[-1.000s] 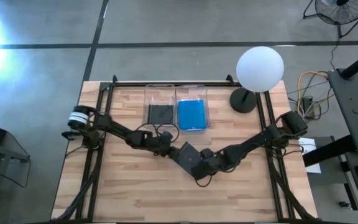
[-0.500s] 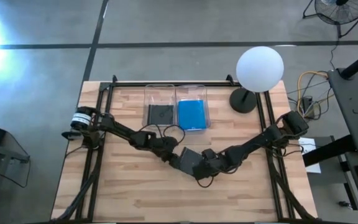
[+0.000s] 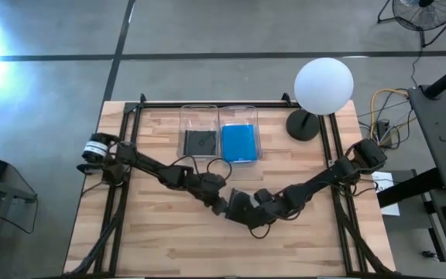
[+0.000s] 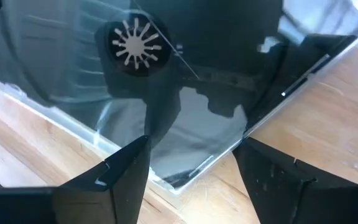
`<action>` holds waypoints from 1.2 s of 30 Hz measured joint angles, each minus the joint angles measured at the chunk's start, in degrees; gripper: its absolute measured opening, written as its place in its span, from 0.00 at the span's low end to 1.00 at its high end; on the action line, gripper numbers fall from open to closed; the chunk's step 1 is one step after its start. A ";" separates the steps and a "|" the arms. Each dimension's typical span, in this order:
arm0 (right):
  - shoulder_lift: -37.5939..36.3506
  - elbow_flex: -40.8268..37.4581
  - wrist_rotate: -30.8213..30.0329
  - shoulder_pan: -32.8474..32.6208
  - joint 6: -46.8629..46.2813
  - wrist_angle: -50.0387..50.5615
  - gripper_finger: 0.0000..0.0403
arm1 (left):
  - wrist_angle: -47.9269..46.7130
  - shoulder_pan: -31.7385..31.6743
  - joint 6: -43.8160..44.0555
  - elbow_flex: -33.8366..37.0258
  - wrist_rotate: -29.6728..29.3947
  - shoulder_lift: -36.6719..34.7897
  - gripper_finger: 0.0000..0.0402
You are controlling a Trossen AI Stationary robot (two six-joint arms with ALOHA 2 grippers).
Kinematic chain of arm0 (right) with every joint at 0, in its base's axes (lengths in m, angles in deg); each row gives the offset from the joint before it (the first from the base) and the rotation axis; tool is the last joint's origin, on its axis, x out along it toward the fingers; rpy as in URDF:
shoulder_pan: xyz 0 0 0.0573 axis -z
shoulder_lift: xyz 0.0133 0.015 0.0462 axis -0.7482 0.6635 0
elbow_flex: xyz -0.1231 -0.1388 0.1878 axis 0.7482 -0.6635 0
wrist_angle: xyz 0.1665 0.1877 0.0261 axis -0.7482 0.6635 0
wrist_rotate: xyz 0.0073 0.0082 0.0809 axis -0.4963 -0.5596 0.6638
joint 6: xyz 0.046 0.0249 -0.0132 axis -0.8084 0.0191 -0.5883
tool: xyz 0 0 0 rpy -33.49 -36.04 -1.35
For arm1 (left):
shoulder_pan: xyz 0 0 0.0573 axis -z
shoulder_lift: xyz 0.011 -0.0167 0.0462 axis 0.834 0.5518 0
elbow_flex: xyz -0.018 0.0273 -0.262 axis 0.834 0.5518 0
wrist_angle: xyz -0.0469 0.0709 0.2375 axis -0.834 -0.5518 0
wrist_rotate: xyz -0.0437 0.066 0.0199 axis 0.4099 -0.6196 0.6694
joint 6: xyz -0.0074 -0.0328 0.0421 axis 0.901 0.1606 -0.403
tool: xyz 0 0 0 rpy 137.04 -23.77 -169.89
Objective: Pick & place jewel cases by type
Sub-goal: Put the black CD case into the left transparent bin
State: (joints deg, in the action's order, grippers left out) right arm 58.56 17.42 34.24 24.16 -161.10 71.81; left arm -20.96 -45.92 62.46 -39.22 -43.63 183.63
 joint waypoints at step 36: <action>0.42 0.50 -7.29 -4.12 3.25 -10.32 0.57 | 13.41 5.14 -4.40 -2.43 -4.89 -0.40 0.26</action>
State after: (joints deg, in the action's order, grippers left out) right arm 58.98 17.93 26.95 20.04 -157.85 61.50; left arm -7.55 -40.78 58.05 -41.65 -48.52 183.24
